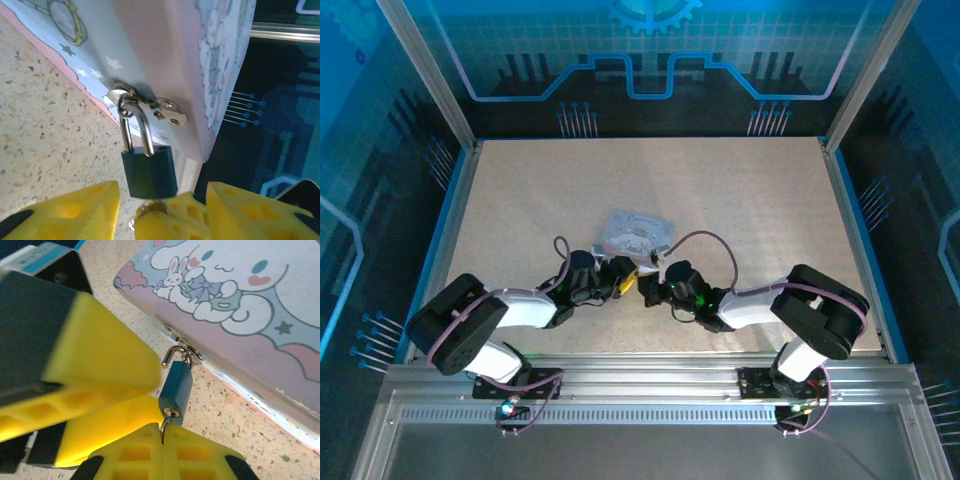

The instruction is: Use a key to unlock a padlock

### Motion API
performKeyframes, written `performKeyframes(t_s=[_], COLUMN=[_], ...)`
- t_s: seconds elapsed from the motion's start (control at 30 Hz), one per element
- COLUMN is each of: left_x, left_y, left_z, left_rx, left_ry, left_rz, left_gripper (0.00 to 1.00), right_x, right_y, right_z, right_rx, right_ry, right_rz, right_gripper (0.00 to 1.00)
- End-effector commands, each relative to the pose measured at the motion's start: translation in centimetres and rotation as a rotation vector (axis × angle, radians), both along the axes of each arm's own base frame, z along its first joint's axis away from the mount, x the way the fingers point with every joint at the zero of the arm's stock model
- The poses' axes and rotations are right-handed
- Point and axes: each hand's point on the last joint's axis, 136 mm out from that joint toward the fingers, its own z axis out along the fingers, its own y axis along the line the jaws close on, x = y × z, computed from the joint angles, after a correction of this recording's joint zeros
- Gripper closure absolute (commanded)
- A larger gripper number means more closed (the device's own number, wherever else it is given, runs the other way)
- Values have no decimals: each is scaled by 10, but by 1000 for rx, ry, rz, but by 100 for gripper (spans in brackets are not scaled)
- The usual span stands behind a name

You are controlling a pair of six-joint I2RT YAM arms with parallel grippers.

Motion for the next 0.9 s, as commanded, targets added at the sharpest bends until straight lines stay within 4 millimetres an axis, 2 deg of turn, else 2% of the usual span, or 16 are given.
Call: performKeyframes(t_s=[0.0,0.43,0.67,0.87], left_x=[1,-7,-12,-15], left_y=[11,47,66,75], left_z=[3,20,33,38], left_rx=[71,236,349,381], left_ry=[-15,-68,-117,-140], left_rz=[10,39,50,64], left_gripper=[46,35,27,26], right_x=[3,-1,-2,-3], right_y=[-3,-11,-12,-12], right_z=[12,9,-3,-14], right_rx=[75,244,328,340], right_ry=[13,181,330,397], right_rz=[-28,-125,-176,-207], right_gripper=[100,100,100,100])
